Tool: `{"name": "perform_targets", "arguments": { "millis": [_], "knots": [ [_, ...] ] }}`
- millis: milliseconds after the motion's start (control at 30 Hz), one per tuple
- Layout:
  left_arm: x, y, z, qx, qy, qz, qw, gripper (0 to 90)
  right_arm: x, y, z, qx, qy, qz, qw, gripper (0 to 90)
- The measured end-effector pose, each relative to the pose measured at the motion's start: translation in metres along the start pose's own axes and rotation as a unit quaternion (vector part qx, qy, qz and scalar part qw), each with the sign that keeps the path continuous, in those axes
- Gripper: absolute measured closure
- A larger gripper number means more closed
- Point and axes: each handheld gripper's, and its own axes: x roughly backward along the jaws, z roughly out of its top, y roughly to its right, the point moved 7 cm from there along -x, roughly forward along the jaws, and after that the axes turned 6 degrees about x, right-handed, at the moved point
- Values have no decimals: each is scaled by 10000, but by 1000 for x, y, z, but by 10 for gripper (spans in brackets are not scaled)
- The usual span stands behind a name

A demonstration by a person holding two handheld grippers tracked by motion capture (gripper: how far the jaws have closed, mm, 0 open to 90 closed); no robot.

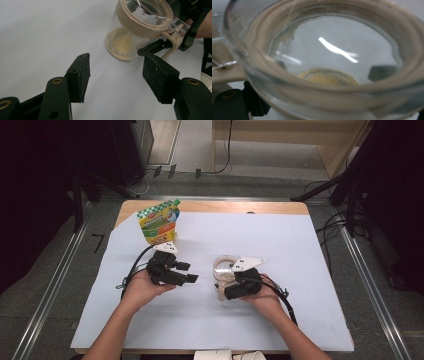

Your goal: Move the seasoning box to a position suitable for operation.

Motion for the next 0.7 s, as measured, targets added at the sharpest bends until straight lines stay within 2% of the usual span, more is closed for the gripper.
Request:
{"name": "perform_targets", "arguments": {
  "millis": [100,167,200,233,300,367,433,567,633,700],
  "knots": [
    [-1,2,0,-48,3,-26,10000,412,0,0,-1,43,37,22,10000,117],
    [-3,4,1,-43,12,-45,10000,416,0,0,-2,-42,20,76,10000,99],
    [-3,5,0,-63,-10,-41,10000,418,1,1,-1,-165,8,162,9997,89],
    [-4,6,0,-66,-17,-59,10000,420,2,2,0,-174,-22,108,9998,83],
    [-5,7,0,-100,-61,-54,9999,423,4,1,1,-63,-89,-23,9999,77],
    [-5,9,0,-105,-73,-81,9999,427,6,0,0,73,-166,-30,9998,112],
    [-5,9,0,-105,-67,-85,9999,429,9,-1,-1,40,-243,-66,9997,115],
    [-6,11,1,-86,-28,-125,9999,433,11,-2,-5,-104,-230,-49,9997,110],
    [-7,13,1,-135,-72,-118,9998,434,10,-2,-7,-260,-229,33,9994,80],
    [-9,14,1,-162,-98,-118,9998,433,7,-1,-12,-222,-283,86,9993,36]
  ]
}}
